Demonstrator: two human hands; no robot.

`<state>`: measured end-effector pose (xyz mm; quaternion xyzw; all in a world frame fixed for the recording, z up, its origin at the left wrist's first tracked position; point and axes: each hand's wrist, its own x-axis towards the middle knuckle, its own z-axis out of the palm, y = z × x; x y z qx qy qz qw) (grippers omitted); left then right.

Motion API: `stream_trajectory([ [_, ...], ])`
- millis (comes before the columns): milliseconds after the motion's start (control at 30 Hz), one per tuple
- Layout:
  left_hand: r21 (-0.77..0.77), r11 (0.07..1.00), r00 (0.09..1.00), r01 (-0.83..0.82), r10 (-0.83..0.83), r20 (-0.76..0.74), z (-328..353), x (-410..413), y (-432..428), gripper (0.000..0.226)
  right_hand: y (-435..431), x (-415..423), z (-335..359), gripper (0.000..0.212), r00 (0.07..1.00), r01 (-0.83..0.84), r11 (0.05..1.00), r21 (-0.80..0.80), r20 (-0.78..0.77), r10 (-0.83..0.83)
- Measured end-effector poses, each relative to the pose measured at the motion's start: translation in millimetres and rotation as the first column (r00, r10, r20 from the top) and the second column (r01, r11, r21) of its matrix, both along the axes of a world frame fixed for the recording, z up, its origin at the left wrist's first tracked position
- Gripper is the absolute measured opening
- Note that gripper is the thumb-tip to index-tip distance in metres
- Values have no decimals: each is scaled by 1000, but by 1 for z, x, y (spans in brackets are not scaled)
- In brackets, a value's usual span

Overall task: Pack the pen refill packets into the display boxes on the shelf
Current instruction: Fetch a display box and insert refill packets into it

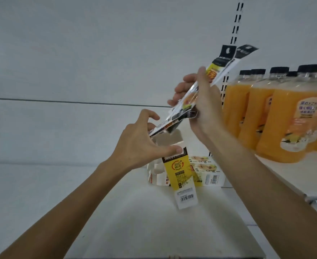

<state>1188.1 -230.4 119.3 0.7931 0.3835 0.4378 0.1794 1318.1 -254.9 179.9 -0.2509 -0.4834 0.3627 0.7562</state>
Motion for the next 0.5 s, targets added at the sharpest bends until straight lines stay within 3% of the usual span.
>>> stream_trajectory([
  [133,-20,1000,999,-15,16,28,2,-1,3,76,7,4,-19,30,938,133,988,-75,332,-101],
  [233,-76,997,1000,-22,22,1,-3,-1,7,73,8,13,-27,25,838,144,972,-184,546,-21],
  [400,-89,996,999,-25,21,-46,-2,4,7,76,1,16,-25,32,757,190,951,-244,653,16],
  [500,-68,998,998,-19,15,-63,1,6,6,65,-5,13,-17,29,710,191,954,-230,704,28],
])
